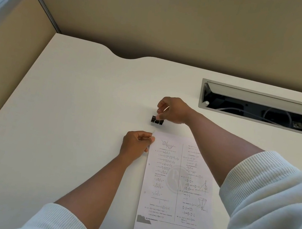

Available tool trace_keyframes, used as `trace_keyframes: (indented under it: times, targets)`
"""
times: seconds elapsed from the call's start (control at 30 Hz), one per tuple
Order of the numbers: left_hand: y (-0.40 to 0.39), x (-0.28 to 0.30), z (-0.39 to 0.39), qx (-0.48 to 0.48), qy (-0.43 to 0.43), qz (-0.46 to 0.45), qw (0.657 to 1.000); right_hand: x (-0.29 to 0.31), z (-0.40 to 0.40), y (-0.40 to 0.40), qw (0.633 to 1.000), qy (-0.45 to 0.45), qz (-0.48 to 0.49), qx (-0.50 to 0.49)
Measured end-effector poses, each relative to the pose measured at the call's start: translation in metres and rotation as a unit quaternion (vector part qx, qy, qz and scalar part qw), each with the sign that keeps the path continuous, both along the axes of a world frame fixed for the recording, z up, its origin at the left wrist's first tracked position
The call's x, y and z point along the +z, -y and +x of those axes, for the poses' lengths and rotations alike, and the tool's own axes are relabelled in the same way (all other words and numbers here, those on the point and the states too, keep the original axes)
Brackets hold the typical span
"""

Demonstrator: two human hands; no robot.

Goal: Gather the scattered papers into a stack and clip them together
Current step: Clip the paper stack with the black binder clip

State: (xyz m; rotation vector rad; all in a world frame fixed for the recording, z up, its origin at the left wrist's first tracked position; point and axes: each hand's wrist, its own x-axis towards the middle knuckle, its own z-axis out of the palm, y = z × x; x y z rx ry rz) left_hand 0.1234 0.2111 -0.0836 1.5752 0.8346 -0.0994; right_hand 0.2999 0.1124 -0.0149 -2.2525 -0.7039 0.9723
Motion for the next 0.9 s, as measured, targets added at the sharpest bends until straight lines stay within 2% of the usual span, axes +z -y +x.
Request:
trace_keyframes:
  times: [0.17, 0.4, 0.9]
  targets:
    - [0.001, 0.000, 0.002, 0.002, -0.003, -0.002, 1.000, 0.010, 0.003, 0.017, 0.999, -0.026, 0.027, -0.020]
    - [0.001, 0.001, 0.003, 0.001, -0.008, -0.007, 1.000, 0.010, 0.006, 0.030, 0.999, -0.038, 0.032, 0.002]
    - [0.002, -0.003, 0.006, -0.001, -0.005, 0.007, 1.000, -0.005, 0.005, 0.033, 0.997, -0.055, 0.002, 0.050]
